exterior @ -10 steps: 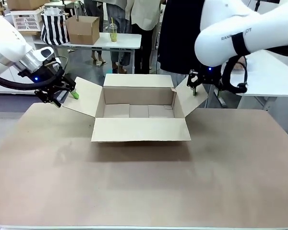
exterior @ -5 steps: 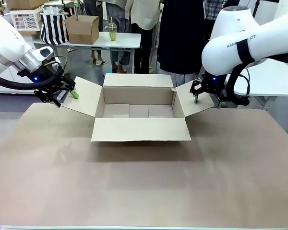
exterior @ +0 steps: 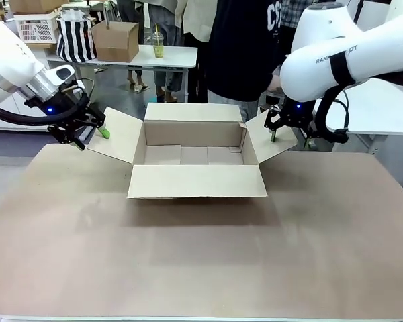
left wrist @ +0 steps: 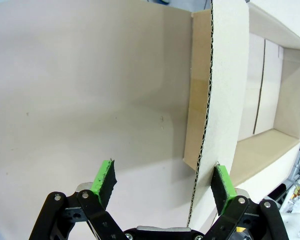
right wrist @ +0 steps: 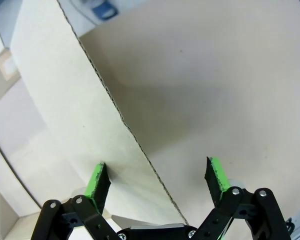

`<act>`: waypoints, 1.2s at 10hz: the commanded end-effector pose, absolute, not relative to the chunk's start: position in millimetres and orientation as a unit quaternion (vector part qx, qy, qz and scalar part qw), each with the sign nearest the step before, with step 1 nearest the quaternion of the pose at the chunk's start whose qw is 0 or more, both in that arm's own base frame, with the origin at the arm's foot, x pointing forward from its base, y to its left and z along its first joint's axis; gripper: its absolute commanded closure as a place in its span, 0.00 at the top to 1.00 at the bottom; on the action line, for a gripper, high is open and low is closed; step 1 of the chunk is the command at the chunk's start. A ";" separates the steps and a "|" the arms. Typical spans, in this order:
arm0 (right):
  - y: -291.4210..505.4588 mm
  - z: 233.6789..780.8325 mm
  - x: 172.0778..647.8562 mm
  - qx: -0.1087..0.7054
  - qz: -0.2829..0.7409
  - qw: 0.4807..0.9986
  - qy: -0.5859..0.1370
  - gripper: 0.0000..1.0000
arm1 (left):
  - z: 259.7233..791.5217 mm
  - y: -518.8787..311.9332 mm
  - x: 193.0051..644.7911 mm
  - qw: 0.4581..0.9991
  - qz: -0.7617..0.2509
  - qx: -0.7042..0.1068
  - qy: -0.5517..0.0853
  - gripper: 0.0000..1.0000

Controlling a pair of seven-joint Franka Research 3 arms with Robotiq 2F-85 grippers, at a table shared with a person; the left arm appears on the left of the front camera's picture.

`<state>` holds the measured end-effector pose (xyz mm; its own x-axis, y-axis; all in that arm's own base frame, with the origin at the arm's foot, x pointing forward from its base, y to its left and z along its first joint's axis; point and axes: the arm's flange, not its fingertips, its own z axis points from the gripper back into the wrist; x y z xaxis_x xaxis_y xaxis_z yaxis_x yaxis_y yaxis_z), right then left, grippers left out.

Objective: Pack the gift set into the box.
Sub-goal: Place both hands on the side flaps of the Package Box and spread them outward, then lift both hands away from the flaps of the Package Box.

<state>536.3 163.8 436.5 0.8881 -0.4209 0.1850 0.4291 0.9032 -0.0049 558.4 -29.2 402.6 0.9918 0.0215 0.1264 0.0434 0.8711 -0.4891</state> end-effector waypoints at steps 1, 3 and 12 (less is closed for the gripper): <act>163.3 439.2 536.8 -0.033 -0.221 0.970 -0.093 1.00 | 404.3 -29.2 556.8 0.967 -0.001 -0.246 -0.063 1.00; 163.3 439.2 536.8 -0.033 -0.221 0.970 -0.093 1.00 | 404.3 -29.2 556.8 0.967 -0.001 -0.246 -0.063 1.00; 163.3 439.2 536.8 -0.033 -0.221 0.970 -0.093 1.00 | 404.3 -29.2 556.8 0.967 -0.001 -0.246 -0.063 1.00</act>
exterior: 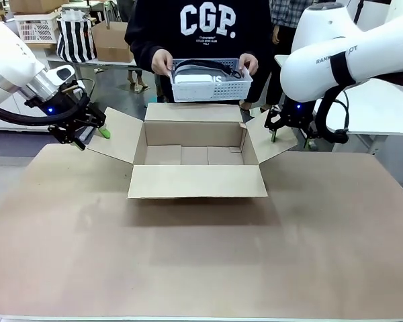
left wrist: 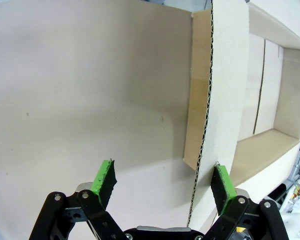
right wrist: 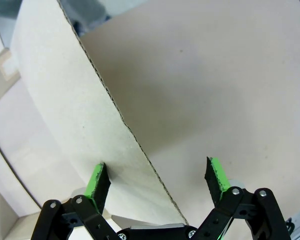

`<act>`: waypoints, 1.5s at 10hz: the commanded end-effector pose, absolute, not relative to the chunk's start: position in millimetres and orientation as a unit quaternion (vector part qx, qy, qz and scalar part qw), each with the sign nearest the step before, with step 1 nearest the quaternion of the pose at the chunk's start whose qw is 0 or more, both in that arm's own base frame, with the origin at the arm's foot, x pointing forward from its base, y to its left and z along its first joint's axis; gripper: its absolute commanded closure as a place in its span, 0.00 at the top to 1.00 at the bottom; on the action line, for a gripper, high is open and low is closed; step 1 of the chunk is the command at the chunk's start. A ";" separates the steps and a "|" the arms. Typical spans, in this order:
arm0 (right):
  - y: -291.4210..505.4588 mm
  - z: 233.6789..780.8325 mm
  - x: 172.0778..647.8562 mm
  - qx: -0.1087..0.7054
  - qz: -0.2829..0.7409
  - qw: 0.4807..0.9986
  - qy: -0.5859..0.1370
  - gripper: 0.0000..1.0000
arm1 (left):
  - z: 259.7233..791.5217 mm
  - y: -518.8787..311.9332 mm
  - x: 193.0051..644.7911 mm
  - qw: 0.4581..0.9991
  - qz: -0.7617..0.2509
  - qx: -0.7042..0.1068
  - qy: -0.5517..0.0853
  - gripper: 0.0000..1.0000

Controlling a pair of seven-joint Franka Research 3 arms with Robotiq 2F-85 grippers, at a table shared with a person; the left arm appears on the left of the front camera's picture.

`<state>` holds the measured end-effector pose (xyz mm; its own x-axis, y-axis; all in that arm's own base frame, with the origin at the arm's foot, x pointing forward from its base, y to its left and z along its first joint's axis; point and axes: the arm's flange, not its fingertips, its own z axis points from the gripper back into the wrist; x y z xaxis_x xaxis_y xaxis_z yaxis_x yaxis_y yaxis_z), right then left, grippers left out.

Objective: Pack the gift set into the box.
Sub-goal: Lift both hands away from the flaps of the Package Box.

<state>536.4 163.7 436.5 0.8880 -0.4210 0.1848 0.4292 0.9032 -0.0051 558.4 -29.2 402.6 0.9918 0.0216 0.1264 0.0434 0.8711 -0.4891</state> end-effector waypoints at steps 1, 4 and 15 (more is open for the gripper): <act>163.3 439.2 536.8 -0.033 -0.221 0.970 -0.093 1.00 | 404.3 -29.2 556.8 0.967 -0.001 -0.246 -0.063 1.00; 163.3 439.2 536.8 -0.033 -0.221 0.970 -0.093 1.00 | 404.3 -29.2 556.8 0.967 -0.001 -0.246 -0.063 1.00; 163.3 439.2 536.8 -0.033 -0.221 0.970 -0.093 1.00 | 404.3 -29.2 556.8 0.967 -0.001 -0.246 -0.063 1.00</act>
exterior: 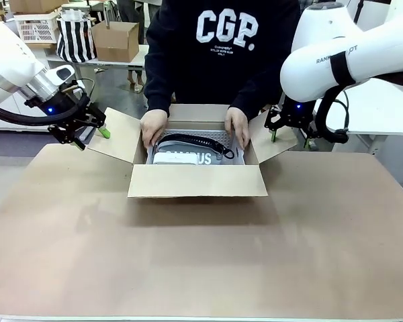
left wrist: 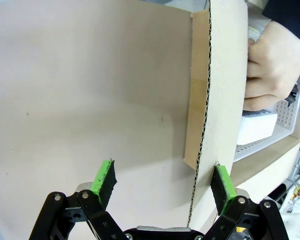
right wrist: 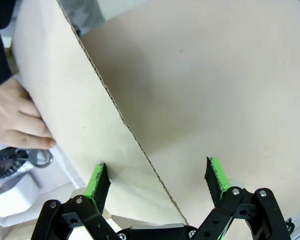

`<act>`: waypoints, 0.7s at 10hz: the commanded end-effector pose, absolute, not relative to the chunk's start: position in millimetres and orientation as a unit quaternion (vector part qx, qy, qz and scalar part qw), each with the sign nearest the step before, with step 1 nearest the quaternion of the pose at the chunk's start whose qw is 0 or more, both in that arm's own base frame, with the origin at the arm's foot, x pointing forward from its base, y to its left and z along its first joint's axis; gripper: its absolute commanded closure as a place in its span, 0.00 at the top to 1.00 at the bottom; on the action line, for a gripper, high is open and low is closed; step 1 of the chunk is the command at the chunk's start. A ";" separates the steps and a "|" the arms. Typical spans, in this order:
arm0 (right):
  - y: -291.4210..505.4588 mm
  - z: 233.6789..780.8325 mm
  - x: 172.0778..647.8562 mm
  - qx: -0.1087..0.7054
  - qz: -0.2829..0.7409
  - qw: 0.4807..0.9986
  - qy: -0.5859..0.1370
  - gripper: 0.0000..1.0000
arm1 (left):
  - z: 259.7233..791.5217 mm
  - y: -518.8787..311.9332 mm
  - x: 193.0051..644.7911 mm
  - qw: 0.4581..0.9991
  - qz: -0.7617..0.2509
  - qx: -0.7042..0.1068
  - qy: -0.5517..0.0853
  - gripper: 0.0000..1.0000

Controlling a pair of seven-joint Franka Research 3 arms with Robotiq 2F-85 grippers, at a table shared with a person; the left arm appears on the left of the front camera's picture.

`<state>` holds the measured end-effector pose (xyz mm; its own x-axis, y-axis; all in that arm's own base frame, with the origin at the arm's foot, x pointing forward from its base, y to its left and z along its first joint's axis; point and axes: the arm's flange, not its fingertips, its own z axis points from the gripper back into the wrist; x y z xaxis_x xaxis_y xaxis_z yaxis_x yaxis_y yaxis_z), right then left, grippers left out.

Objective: Pack the gift set into the box.
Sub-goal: Lift both hands away from the flaps of the Package Box.

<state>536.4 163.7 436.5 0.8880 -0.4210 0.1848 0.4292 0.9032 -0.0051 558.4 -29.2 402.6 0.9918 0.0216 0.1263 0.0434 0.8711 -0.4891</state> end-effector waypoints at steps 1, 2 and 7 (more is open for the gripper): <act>163.3 439.2 536.8 -0.033 -0.221 0.970 -0.093 1.00 | 404.3 -29.2 556.8 0.967 -0.001 -0.246 -0.063 1.00; 163.3 439.2 536.8 -0.033 -0.221 0.970 -0.093 1.00 | 404.3 -29.2 556.8 0.967 -0.001 -0.246 -0.063 1.00; 163.3 439.2 536.8 -0.033 -0.221 0.970 -0.093 1.00 | 404.3 -29.2 556.8 0.967 -0.001 -0.246 -0.063 1.00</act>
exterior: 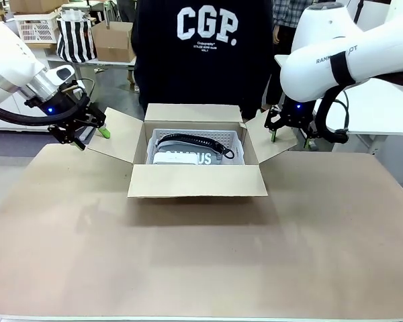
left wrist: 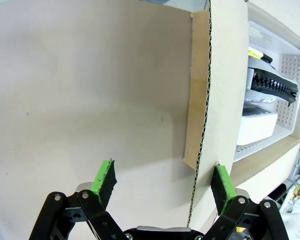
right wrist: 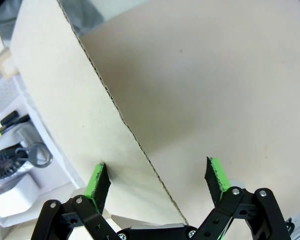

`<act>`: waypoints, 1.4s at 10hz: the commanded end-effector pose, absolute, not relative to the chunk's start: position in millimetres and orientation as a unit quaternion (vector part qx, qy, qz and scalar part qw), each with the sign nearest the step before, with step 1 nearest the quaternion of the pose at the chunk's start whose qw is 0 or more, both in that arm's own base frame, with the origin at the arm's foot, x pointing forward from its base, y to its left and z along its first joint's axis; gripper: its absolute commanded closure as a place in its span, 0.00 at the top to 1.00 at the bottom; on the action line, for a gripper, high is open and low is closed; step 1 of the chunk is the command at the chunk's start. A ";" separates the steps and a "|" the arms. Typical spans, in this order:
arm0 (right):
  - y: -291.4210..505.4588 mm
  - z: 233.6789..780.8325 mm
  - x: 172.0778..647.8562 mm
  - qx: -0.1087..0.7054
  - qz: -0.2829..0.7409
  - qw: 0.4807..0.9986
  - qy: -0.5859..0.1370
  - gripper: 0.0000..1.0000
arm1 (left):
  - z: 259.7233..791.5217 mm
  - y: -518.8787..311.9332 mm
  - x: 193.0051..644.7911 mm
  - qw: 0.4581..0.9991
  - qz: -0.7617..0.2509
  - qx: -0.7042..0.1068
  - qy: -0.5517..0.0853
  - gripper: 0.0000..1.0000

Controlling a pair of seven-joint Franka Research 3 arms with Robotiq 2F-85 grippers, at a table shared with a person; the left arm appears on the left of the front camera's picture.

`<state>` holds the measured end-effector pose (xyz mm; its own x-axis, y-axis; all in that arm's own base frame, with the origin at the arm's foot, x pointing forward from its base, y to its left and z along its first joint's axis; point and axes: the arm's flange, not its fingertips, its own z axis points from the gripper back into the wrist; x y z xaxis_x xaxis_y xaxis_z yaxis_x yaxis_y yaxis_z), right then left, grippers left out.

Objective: Pack the gift set into the box.
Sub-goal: Lift both hands away from the flaps of the Package Box.

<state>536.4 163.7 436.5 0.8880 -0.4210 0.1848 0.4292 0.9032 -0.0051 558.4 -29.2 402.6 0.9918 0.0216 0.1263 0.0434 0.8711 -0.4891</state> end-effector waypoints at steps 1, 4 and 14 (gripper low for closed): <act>163.3 439.2 536.8 -0.033 -0.221 0.970 -0.093 1.00 | 404.3 -29.2 556.8 0.967 -0.001 -0.246 -0.063 1.00; 163.3 439.2 536.8 -0.033 -0.221 0.970 -0.093 1.00 | 404.3 -29.2 556.8 0.967 -0.001 -0.246 -0.063 1.00; 161.5 496.9 503.2 0.006 -0.220 0.970 -0.103 1.00 | 467.3 -17.2 521.4 0.945 -0.027 -0.309 -0.099 1.00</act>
<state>528.5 165.3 461.5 0.8816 -0.4274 0.2003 0.4324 0.9014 0.0202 549.3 -28.4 433.3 0.9874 0.0172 0.1571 0.0680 0.8511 -0.5207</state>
